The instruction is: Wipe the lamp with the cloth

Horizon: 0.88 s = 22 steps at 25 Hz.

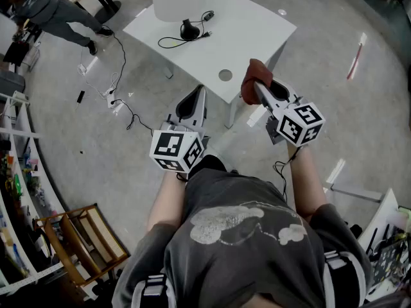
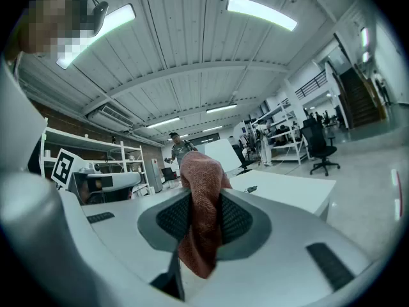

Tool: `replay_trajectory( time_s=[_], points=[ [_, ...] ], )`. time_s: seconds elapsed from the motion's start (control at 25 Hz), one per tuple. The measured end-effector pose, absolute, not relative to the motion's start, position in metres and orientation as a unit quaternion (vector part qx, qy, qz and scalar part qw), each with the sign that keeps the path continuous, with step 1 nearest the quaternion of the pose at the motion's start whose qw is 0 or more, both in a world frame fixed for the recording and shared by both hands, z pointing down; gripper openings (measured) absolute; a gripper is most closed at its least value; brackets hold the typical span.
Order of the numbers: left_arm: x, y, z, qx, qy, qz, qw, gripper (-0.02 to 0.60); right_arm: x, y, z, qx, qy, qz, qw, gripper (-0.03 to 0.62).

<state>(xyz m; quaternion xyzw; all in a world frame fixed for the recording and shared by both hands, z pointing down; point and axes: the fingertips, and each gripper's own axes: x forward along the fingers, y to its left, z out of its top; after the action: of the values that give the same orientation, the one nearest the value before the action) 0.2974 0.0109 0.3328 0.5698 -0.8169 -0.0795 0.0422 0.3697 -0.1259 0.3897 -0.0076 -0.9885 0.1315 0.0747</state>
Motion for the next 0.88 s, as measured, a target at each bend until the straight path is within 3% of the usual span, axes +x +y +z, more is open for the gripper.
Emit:
replay_trajectory(
  time_s=[0.88],
  points=[
    [0.129, -0.059, 0.336, 0.581, -0.807, -0.096, 0.045, 0.008, 0.209, -0.201, 0.386, 0.022, -0.989, 0.121, 0.086, 0.092]
  ],
)
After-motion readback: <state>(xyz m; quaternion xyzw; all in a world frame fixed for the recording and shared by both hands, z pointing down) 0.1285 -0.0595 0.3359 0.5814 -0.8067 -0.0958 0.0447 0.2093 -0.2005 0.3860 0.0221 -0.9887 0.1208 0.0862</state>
